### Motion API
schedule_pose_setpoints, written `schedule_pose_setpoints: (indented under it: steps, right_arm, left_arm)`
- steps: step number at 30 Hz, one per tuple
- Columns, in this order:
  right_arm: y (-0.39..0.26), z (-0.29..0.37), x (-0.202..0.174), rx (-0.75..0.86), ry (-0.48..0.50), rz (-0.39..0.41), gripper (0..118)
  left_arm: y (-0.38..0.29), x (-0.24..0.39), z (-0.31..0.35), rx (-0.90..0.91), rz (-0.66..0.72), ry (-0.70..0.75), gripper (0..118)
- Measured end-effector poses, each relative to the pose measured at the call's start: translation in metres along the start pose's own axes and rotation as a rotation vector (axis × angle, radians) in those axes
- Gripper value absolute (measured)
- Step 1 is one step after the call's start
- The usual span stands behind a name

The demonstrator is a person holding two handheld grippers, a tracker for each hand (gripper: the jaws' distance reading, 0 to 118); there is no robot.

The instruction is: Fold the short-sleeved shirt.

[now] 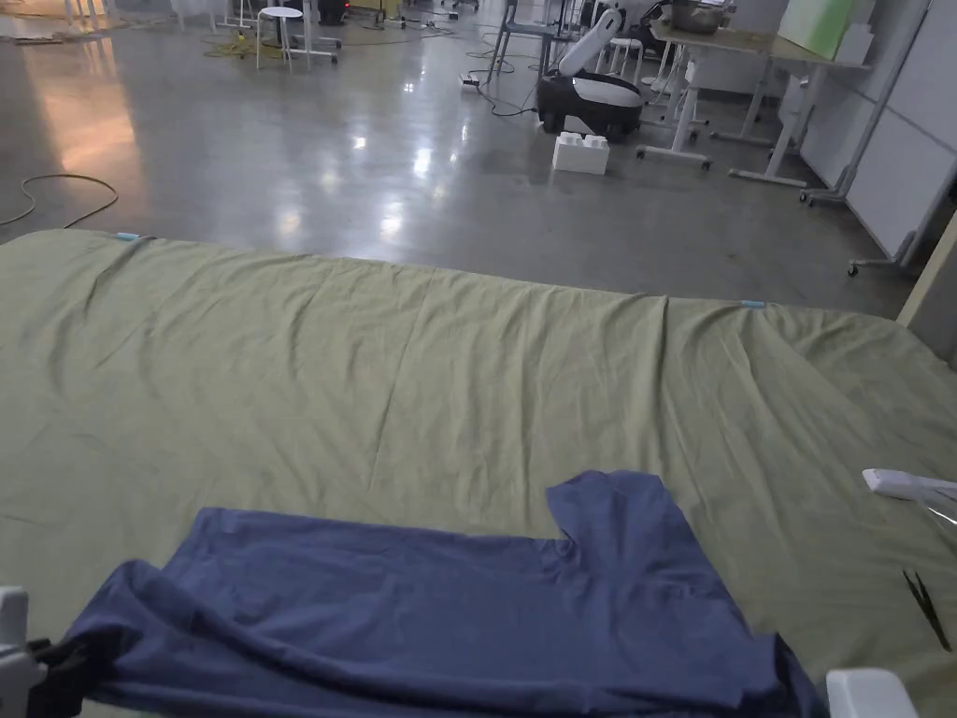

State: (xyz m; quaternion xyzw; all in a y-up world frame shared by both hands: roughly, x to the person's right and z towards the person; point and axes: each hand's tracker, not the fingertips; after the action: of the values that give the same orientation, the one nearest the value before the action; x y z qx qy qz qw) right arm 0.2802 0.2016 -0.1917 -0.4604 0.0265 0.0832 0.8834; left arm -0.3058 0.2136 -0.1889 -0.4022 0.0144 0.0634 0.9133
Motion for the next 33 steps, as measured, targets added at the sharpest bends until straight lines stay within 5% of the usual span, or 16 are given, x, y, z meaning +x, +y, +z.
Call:
schedule_pose_setpoints:
  steps: [12, 16, 17, 21, 26, 33]
  right_arm:
    - [-0.087, -0.038, -0.018, -0.097, -0.019, -0.059, 7]
    - [-0.088, -0.04, -0.023, -0.076, -0.041, -0.046, 20]
    - [-0.086, -0.039, -0.025, -0.078, -0.049, -0.037, 31]
    - [-0.072, -0.017, -0.025, -0.066, -0.111, -0.028, 58]
    - [-0.038, 0.024, -0.033, 0.155, -0.13, -0.086, 71]
    - [0.007, 0.049, -0.065, 0.547, -0.098, -0.139, 71]
  left_arm:
    - [-0.095, -0.004, -0.029, -0.143, -0.069, 0.059, 7]
    - [-0.096, -0.002, -0.032, -0.132, -0.052, 0.067, 8]
    - [-0.095, -0.002, -0.029, -0.13, -0.051, 0.067, 11]
    - [-0.084, 0.003, -0.019, -0.123, -0.084, 0.084, 52]
    - [-0.058, 0.014, 0.002, 0.042, -0.085, 0.024, 54]
    - [-0.017, 0.053, 0.023, 0.381, -0.115, 0.084, 53]
